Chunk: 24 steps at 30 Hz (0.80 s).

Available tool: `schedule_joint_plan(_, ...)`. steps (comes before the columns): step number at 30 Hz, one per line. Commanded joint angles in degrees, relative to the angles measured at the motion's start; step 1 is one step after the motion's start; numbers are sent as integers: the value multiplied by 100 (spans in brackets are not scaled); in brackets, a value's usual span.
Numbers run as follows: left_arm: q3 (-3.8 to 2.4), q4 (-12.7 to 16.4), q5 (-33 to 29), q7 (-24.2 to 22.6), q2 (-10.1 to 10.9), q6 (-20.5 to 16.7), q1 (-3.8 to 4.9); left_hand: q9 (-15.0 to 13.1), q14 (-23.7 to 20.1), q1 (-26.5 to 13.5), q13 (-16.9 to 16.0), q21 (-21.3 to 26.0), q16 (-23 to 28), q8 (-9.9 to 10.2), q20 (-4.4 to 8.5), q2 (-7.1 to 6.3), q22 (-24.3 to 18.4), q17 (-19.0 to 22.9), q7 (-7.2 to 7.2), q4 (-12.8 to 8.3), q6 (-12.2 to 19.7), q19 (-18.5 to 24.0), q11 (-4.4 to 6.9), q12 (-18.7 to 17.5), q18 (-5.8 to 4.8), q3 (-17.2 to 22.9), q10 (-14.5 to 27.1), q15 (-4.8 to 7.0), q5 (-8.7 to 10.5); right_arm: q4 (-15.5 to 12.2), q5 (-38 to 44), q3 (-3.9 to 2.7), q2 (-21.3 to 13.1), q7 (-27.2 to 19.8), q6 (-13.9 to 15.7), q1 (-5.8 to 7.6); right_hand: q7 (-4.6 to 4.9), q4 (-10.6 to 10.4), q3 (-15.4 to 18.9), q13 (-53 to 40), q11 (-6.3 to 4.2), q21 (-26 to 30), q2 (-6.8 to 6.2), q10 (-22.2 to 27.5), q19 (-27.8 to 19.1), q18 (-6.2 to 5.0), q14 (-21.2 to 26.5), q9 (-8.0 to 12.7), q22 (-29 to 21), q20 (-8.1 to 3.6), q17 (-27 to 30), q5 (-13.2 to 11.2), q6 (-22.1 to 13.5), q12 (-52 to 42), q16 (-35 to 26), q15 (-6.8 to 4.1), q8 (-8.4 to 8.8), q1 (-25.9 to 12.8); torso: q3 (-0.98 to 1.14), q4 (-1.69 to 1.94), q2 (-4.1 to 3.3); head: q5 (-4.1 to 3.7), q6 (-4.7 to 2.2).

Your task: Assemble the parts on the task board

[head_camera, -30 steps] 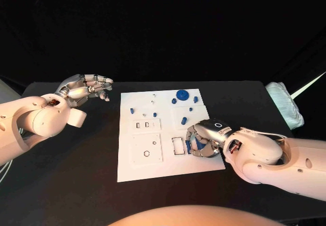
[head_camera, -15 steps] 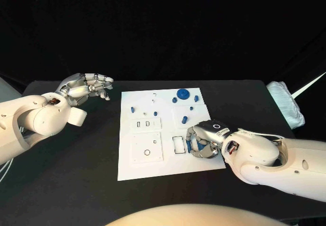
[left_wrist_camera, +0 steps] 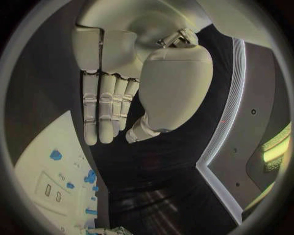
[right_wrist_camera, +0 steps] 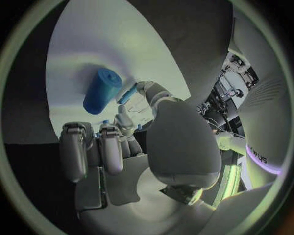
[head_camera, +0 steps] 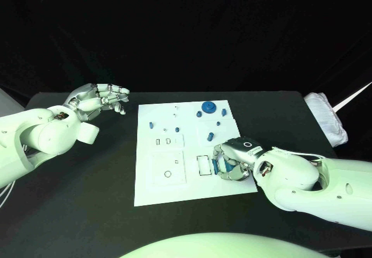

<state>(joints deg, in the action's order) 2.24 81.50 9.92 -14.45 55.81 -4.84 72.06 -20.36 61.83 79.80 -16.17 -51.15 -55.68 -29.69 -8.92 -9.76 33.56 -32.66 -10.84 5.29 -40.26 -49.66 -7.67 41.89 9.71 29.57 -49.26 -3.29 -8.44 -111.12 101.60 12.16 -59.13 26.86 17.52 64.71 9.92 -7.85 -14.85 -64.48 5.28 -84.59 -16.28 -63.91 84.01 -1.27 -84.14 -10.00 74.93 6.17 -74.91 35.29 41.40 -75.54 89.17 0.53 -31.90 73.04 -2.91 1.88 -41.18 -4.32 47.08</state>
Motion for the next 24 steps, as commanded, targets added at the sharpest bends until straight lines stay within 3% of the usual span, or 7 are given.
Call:
schedule_joint_plan(1,-4,6,19,-43,-8,110,0,6,-19,-34,6,34,-32,-30,-21,-9,-1,9,-154,-20,20,-25,-7,16,76,-9,25,-20,22,-21,124,1,-5,35,-44,-7,16,-30,77,16,17,25,-17,74,432,16,-533,-39,1358,47,-1370,34,-106,23,-25,52,-85,84,-2,1,-1,-2,1)
schedule_joint_plan(5,-4,3,21,-39,-11,117,-1,13,-21,-41,13,35,-36,-34,-23,-10,-1,12,-155,-21,23,-23,-8,22,76,-15,27,-21,20,-28,132,1,-2,35,-32,-8,33,-105,169,46,33,48,-7,132,424,12,-532,-94,1352,62,-1369,42,-229,17,-25,69,-194,143,-3,2,-1,-3,1)
schedule_joint_plan(24,-4,3,23,-34,-10,116,-3,13,-21,-41,13,35,-36,-34,-23,-10,-1,12,-155,-21,23,-23,-8,22,76,-15,27,-21,20,19,100,1,37,56,-116,-10,9,-228,129,9,14,-1,8,61,439,21,-538,-183,1365,63,-1383,56,-228,-38,-13,57,-389,225,-6,6,2,-2,26)
